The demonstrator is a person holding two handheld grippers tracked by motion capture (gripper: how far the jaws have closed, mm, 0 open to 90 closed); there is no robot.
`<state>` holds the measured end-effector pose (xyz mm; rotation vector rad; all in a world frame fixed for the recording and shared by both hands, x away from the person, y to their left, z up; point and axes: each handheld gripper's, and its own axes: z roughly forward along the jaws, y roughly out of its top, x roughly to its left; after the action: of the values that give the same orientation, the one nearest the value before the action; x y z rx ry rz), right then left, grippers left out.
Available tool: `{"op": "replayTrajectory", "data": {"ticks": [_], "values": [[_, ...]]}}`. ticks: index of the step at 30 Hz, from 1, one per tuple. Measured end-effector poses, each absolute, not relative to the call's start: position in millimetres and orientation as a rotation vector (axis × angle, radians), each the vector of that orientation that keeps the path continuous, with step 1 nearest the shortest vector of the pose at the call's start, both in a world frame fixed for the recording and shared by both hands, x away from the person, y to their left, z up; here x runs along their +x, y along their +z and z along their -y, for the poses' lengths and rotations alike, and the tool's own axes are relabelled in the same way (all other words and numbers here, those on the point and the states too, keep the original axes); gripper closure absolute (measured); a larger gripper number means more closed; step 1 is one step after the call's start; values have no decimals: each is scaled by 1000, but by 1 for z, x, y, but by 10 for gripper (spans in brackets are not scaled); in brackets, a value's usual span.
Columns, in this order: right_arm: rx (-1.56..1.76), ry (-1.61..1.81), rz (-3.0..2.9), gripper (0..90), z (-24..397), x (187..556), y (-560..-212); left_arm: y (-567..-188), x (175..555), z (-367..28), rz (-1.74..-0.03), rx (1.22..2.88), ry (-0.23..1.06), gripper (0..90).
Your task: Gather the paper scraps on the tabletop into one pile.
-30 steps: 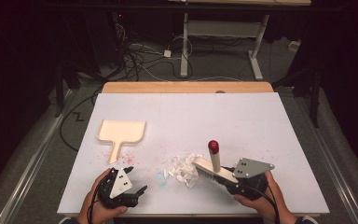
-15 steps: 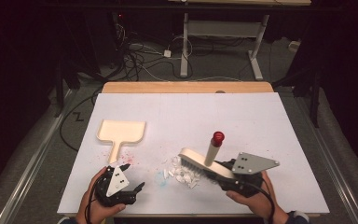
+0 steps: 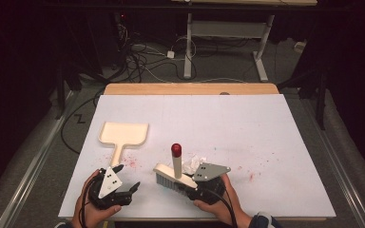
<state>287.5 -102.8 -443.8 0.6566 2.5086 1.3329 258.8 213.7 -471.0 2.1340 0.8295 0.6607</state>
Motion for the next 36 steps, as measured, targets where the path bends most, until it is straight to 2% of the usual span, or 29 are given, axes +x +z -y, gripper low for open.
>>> {"op": "replayTrajectory", "data": {"ticks": [9,21,29,36], "values": [[715,1335,-2436,681,123,297,-435,-471,260,-208,-790,2153,660,206],[520,1464,-2477,680,137,271,-402,-468,258,-213,-816,2122,670,205],[432,1406,-2668,680,132,257,-418,-465,258,-219,-856,2078,681,205],[413,1319,-2735,681,135,265,-436,-466,258,-217,-851,2086,676,204]]}}
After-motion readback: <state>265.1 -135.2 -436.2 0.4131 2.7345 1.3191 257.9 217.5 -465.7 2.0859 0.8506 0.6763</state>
